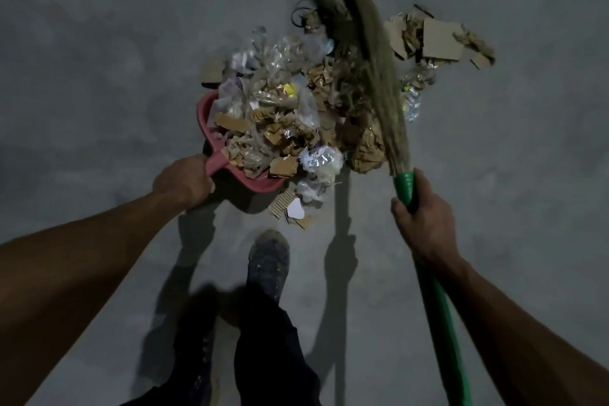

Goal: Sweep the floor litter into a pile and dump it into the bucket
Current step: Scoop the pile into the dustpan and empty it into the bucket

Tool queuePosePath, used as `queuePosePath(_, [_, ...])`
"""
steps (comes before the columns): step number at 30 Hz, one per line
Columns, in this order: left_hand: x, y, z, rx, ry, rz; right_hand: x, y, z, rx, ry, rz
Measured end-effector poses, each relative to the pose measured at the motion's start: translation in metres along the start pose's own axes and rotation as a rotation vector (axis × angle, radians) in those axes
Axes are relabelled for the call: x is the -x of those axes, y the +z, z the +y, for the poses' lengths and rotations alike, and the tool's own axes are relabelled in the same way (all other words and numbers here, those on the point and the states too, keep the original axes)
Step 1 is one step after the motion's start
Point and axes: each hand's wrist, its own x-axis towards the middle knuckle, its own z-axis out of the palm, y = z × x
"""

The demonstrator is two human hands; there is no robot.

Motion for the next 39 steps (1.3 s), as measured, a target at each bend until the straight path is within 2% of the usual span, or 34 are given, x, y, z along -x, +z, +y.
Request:
queuePosePath(4, [0.000,0.001,0.006,-0.029,0.016,-0.035,-0.026,-0.004,0.018,-0.051,0.165,0.014])
queuePosePath(8, [-0.004,0.006,0.017,-0.038,0.052,-0.067,-0.041,0.003,0.026,-0.042,0.271,-0.108])
queuePosePath(16, [-0.007,0.025,0.044,-0.011,0.051,-0.128,-0.008,0.040,0.026,0.062,0.138,-0.245])
queuePosePath(21, [-0.002,0.030,0.045,-0.028,0.055,-0.121,0.033,0.055,0.018,0.011,0.076,-0.313])
queuePosePath(28, [0.010,0.030,0.044,-0.123,0.078,0.010,0.032,0.029,0.022,-0.139,0.145,-0.161])
queuePosePath(31, [0.012,0.030,0.047,-0.152,0.063,0.050,0.006,0.025,0.016,-0.145,0.173,-0.221])
queuePosePath(33, [0.013,0.031,0.049,-0.154,0.049,0.063,0.000,0.029,0.007,-0.092,0.115,-0.259])
queuePosePath(39, [0.014,0.037,0.036,-0.085,0.120,0.093,0.047,0.059,-0.013,-0.034,0.024,-0.356])
